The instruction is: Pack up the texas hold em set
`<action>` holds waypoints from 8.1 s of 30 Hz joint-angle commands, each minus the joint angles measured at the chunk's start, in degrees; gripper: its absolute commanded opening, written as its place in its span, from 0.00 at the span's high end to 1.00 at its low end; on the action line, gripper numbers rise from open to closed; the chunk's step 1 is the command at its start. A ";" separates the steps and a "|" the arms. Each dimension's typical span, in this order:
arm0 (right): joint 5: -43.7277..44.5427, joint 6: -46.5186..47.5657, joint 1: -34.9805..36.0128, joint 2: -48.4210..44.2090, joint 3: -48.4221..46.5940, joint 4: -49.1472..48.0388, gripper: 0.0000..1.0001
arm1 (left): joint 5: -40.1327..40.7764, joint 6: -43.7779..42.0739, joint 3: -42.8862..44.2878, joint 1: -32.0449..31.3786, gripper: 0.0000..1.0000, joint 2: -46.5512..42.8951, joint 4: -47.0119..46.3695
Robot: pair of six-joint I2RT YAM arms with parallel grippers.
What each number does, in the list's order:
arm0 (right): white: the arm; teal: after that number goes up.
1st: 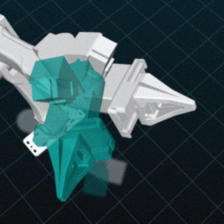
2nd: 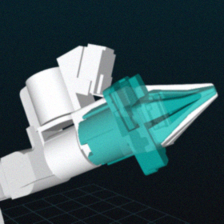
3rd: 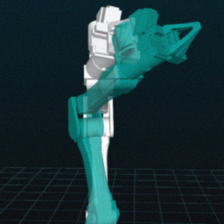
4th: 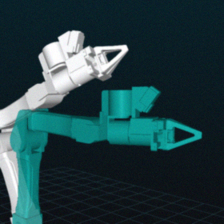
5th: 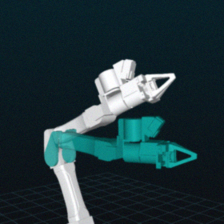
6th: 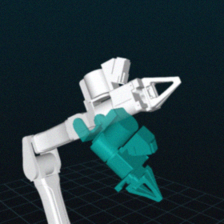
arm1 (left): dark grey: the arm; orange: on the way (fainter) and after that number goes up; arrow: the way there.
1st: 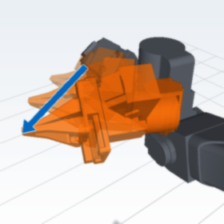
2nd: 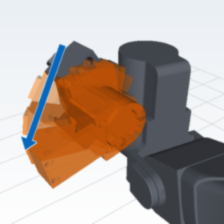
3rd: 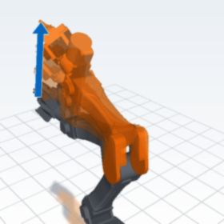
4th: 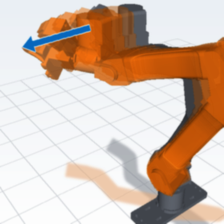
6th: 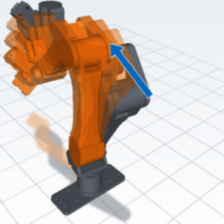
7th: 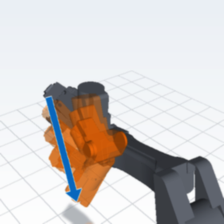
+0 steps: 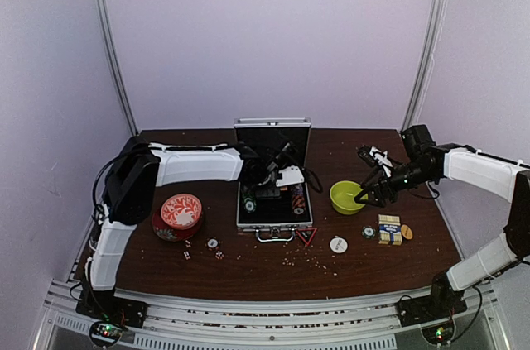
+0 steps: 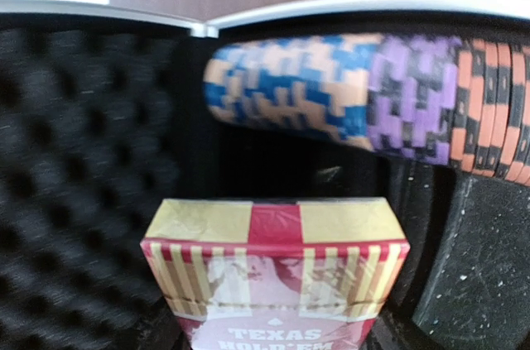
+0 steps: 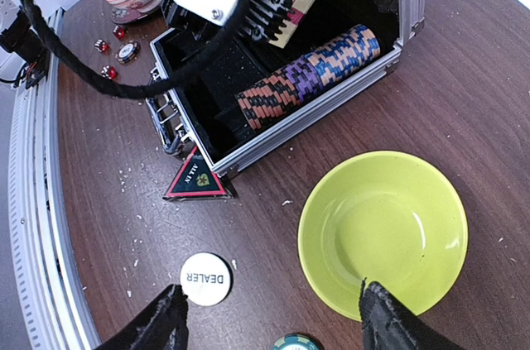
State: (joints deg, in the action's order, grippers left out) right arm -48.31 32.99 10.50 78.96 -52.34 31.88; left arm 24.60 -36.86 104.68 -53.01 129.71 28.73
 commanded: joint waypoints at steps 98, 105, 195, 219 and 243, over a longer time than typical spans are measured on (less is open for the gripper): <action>2.17 0.59 -0.12 2.88 0.04 0.39 0.28 | -6.15 12.27 4.20 5.27 0.96 7.89 -2.88; 2.39 0.58 -0.04 2.73 0.14 0.38 0.28 | -0.12 15.81 9.00 5.59 0.94 9.93 -4.06; 3.14 2.17 0.30 4.32 -0.40 2.09 0.25 | 0.18 15.27 -8.61 1.31 0.47 -2.67 -10.69; 3.34 2.16 0.35 4.62 -0.35 2.13 0.24 | -0.82 16.11 -11.69 0.54 0.52 -7.26 -13.48; 5.81 -1.18 0.41 4.87 -0.33 -0.30 0.24 | 2.38 17.74 -7.17 4.05 0.51 -7.45 -16.08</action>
State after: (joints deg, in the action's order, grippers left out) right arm -43.38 33.01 10.63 83.29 -52.23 32.60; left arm 25.87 -19.97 94.54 -51.68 122.19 16.32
